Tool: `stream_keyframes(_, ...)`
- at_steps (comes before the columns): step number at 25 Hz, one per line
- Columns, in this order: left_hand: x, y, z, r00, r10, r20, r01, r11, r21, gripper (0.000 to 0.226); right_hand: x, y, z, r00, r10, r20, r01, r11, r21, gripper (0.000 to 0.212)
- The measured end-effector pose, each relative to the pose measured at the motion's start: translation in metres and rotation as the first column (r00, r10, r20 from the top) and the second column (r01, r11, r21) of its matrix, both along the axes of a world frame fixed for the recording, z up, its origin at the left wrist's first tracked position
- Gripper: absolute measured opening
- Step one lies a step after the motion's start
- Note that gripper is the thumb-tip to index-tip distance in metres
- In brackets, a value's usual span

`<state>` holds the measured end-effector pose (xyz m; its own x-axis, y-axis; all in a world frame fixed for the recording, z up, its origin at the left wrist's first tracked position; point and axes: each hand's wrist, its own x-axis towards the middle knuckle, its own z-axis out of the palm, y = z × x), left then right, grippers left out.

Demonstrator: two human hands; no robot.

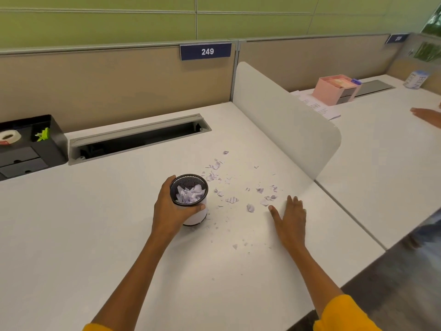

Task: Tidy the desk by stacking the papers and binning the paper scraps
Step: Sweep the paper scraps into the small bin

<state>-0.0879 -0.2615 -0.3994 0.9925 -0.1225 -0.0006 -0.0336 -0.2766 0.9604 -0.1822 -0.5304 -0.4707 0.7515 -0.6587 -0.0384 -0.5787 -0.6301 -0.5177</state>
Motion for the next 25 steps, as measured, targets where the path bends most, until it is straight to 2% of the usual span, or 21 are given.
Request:
stream_keyframes(3,-0.001,0.001,0.001,1.000,0.009,-0.004,-0.008,1.000,0.008,0.097,0.018,0.024,0.004,0.988,0.151,-0.016,-0.151,0.988,0.003,0.069)
stream_keyframes(6,-0.003,0.002,0.003,1.000,0.011,0.004,-0.011,1.000,0.011,0.097,0.032,0.050,0.005,0.953,0.300,-0.030,-0.301,0.953,-0.033,0.057)
stream_keyframes(9,-0.004,0.003,0.005,1.000,0.017,0.007,-0.017,1.000,0.003,0.096,0.039,0.074,0.011,0.891,0.431,-0.145,-0.447,0.889,-0.099,0.060)
stream_keyframes(11,-0.005,0.003,0.005,1.000,0.017,0.013,-0.017,1.000,0.010,0.096,0.041,0.086,0.020,0.855,0.462,-0.237,-0.507,0.841,-0.191,0.059)
stream_keyframes(13,-0.005,0.003,0.006,0.999,0.020,0.025,-0.021,1.000,0.024,0.096,0.043,0.094,0.032,0.814,0.479,-0.329,-0.572,0.761,-0.307,0.039)
stream_keyframes(15,-0.005,0.003,0.007,0.999,0.026,0.038,-0.027,0.999,0.034,0.096,0.046,0.092,0.042,0.782,0.493,-0.382,-0.613,0.718,-0.329,0.022)
stream_keyframes(17,-0.005,0.002,0.008,0.999,0.029,0.046,-0.030,0.999,0.036,0.096,0.057,0.078,0.046,0.834,0.485,-0.262,-0.544,0.802,-0.246,0.021)
stream_keyframes(19,-0.004,0.001,0.007,0.998,0.024,0.051,-0.026,0.999,0.047,0.095,0.070,0.063,0.054,0.907,0.419,-0.039,-0.417,0.908,0.049,0.020)
stream_keyframes(20,-0.004,0.001,0.006,0.998,0.020,0.056,-0.024,0.998,0.056,0.095,0.075,0.058,0.064,0.924,0.374,0.081,-0.383,0.898,0.217,0.014)
stream_keyframes(22,-0.002,-0.001,0.005,0.997,0.012,0.071,-0.018,0.997,0.080,0.095,0.080,0.057,0.087,0.908,0.282,0.311,-0.404,0.787,0.466,0.010)
stream_keyframes(23,-0.001,-0.002,0.004,0.997,0.007,0.078,-0.014,0.995,0.095,0.096,0.083,0.059,0.100,0.885,0.240,0.399,-0.437,0.725,0.532,0.012)
stream_keyframes(25,0.002,-0.006,0.003,0.996,-0.004,0.084,-0.007,0.992,0.122,0.098,0.087,0.068,0.122,0.835,0.241,0.495,-0.516,0.658,0.549,0.015)
